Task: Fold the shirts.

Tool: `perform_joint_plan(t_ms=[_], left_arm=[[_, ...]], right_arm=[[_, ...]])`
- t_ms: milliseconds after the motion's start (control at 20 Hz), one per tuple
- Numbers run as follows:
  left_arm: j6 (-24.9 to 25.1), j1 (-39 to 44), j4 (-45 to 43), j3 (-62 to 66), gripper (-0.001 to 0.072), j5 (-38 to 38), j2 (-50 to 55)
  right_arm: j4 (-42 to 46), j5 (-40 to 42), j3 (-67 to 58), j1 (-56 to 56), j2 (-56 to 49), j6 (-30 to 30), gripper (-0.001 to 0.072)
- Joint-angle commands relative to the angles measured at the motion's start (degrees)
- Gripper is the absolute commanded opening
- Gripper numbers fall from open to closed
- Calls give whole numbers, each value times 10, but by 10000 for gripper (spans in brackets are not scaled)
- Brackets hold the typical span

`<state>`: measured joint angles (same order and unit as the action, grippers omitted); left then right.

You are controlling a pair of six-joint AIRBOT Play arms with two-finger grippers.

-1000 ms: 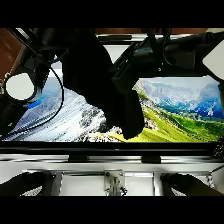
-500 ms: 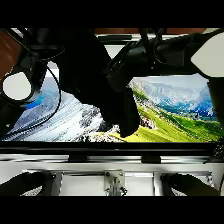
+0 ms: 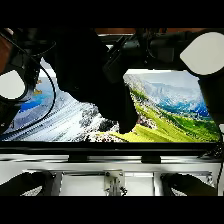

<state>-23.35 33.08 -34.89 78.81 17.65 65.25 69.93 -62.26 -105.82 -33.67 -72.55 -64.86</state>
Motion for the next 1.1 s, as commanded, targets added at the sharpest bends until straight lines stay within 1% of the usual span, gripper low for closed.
perform_joint_plan(t_ms=[0,100,150,200,250,600,700,750,850,950,1000,1050], left_arm=[[2,-6,0,-1,104,-64,0],[9,-7,0,-1,105,-63,-1],[32,-8,0,-1,241,-63,-2],[42,-10,0,0,610,-56,-3],[42,-14,3,0,665,-58,-6],[43,-14,4,0,663,-56,-34],[59,-14,4,0,662,-50,-50],[76,-14,4,0,662,-38,-59],[88,-14,4,0,662,-6,-74],[87,-14,4,0,662,-2,-86],[87,-13,4,0,663,-3,-90],[87,-10,4,0,663,-3,-94]], right_arm=[[-4,45,0,-1,11,13,68],[1,47,-1,-1,15,13,68],[9,52,-1,-1,18,13,68],[18,58,0,-1,22,13,68],[28,65,-1,-1,24,13,68],[53,156,-1,-1,29,10,67],[79,164,-1,0,29,2,67],[95,165,-1,0,30,-7,67],[111,168,-1,0,34,-11,67],[151,187,-1,0,38,-38,67],[187,198,-1,0,41,-64,67],[245,206,-1,0,45,-105,66]])
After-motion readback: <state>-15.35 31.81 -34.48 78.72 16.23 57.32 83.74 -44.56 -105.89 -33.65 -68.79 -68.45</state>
